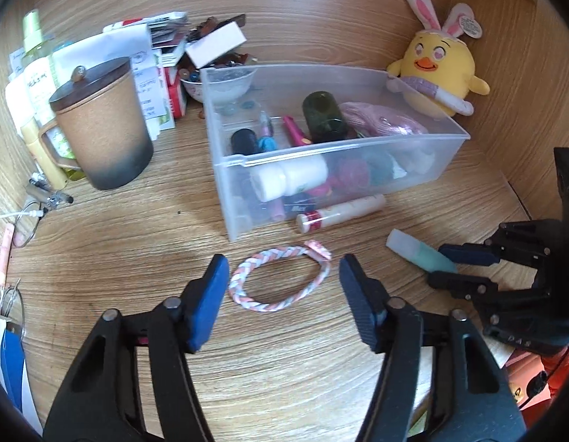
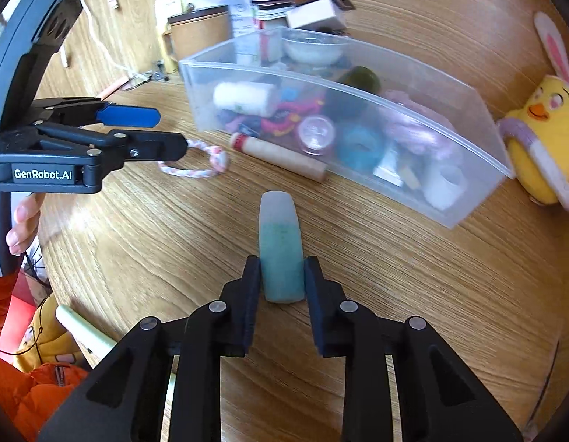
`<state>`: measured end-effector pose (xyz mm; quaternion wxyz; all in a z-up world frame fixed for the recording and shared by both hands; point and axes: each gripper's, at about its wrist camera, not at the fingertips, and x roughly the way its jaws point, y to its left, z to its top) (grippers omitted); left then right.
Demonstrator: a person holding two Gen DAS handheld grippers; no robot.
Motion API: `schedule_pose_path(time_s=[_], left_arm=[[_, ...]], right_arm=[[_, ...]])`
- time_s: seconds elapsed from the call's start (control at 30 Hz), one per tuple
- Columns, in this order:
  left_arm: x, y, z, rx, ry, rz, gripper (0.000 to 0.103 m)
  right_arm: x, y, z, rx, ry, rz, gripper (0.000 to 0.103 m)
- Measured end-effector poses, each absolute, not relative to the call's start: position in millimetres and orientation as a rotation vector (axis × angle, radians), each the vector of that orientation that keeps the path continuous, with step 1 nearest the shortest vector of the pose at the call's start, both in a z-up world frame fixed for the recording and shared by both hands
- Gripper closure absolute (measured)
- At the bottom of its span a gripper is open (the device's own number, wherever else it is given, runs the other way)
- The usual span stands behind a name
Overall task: Organize objects
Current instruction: 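Grasp the braided bracelet with the left tool while the right tool grasps the pale teal bottle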
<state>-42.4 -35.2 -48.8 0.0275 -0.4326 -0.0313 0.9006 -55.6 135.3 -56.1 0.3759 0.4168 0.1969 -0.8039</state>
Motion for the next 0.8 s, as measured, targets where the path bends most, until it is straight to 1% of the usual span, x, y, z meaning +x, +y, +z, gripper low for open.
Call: schedule_pose_path(time_s=[0.13,0.3,0.37,0.47,0.53,0.6,0.63,0.7,0.77,0.8], left_arm=[[-50.0,-22.5,-55.4,-1.374,-0.074,2.739,0.048],[-63.0,-10.2,-65.6,-1.436,-0.066,2.716,0.055],[-67.7,-7.8,-69.4,-1.459,-0.049,2.746,0.056],[-70.9,-8.8,-71.9,-1.477,-0.083,2.756,0.058],[-71.7,-8.6,-71.9,-1.481,-0.094,2.761,0.062],[-71.7,-7.2,-71.9,-1.476,-0.09,2.775,0.072],[-71.4,-6.5,-72.0,-1.472,-0.084,2.779,0.074],[-69.7,-5.2,-72.1,-1.463,-0.071,2.784,0.084],[-67.0,-5.1,-71.9,-1.456,-0.069,2.783,0.091],[-65.2,-5.9,-71.8,-1.451,-0.074,2.781,0.091]], right_arm=[[-56.5,144.3,-52.1,1.07,0.451,-2.052,0.081],[-55.6,134.7,-52.9,1.047,0.477,-2.053,0.081],[-56.5,131.0,-54.4,1.043,0.488,-2.053,0.081],[-56.3,129.2,-56.4,1.036,0.493,-2.054,0.081],[-57.8,130.3,-57.5,1.041,0.484,-2.051,0.08],[-59.2,129.9,-58.4,1.043,0.477,-2.051,0.08],[-59.8,130.2,-58.9,1.043,0.473,-2.052,0.08],[-60.7,130.3,-59.4,1.044,0.47,-2.051,0.08],[-62.9,129.2,-61.6,1.05,0.466,-2.046,0.08],[-62.8,129.2,-61.6,1.048,0.468,-2.05,0.08]])
